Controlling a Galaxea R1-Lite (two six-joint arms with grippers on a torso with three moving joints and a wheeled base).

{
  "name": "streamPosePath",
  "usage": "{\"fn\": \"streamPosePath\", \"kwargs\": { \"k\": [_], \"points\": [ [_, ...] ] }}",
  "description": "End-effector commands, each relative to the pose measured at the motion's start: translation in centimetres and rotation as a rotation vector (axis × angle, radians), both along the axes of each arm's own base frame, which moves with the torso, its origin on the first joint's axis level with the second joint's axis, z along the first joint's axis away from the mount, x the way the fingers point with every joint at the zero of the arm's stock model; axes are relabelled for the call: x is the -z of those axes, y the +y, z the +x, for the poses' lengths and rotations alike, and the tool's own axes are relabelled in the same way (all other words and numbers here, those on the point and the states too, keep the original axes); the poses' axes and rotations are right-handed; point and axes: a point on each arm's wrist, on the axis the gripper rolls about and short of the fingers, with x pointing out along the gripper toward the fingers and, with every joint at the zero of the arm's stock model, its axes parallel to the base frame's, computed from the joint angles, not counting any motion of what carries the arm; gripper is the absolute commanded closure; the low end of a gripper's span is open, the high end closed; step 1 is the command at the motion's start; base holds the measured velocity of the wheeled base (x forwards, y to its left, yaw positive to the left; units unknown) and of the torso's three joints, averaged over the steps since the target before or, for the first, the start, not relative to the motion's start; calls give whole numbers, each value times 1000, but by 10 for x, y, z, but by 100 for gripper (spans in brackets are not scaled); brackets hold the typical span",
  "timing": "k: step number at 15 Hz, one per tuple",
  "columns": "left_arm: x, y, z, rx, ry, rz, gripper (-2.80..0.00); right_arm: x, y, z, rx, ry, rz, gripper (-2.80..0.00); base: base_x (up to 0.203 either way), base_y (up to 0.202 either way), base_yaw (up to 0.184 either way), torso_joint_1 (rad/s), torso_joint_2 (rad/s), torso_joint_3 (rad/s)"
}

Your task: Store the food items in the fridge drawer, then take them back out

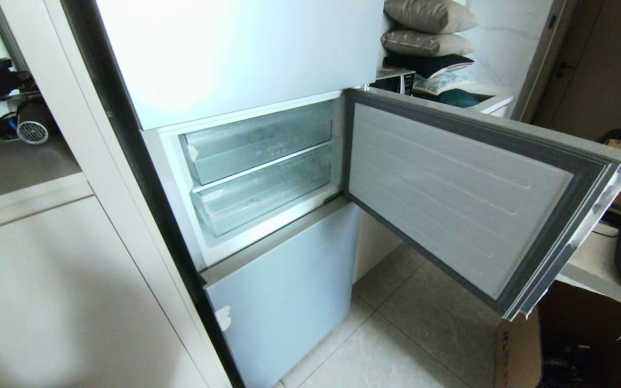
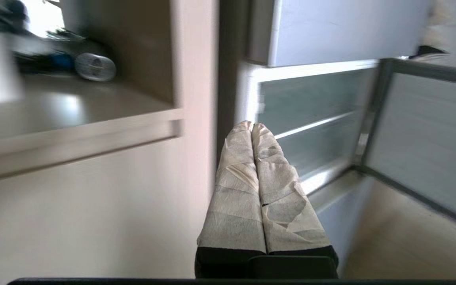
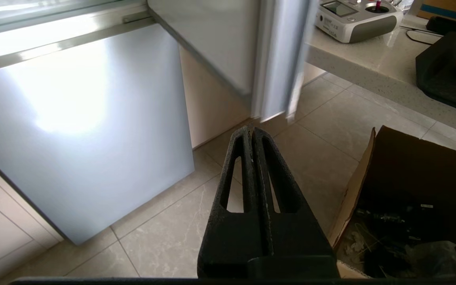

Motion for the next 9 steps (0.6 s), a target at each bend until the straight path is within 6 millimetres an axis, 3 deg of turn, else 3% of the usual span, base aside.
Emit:
{"fn": "streamPosePath", "kwargs": {
  "k": [1,3,5,7,9],
  "points": [
    [16,4,-47,-71,-71,12,0,0,0,0,1,2,-2,0,0,0,0,0,0,0],
    [62,2,-50,-58,130,65,0,-1,0,0,1,0,-2,0,0,0,0,0,0,0],
    [112,0,-47,35,537,85,0,-1,0,0,1,0,1,0,0,0,0,0,0,0],
    [129,-1,-52,96,710,84,0,0,0,0,2,0,1,0,0,0,0,0,0,0],
    [129,-1,-55,189,662,124,0,0,0,0,2,-3,0,0,0,0,0,0,0,0]
  ]
}}
